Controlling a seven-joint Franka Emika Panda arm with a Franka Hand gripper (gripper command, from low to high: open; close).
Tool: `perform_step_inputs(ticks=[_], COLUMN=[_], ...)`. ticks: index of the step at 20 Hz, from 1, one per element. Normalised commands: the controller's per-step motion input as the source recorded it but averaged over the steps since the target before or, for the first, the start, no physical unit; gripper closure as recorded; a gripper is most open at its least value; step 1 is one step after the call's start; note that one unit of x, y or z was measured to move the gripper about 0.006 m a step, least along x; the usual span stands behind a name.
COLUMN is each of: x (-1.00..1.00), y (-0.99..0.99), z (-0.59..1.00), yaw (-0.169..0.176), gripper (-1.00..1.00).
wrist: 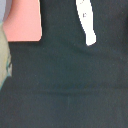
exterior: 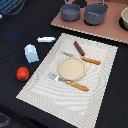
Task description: Interact with the objects in diverse but meaningful ways.
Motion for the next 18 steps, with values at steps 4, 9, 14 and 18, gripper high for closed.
perform_step_inputs(ticks=[4,9,14,18], x=[-0.08,-0.05,0.04,-0.05], y=[-0.02,-0.18,-0.15,-0.17], z=[-0.12,-0.43,-0.68,-0.76], yaw=[0.000,0.024,0.041,0.051], gripper=[-1.00,-1.00,-1.00,-1.00])
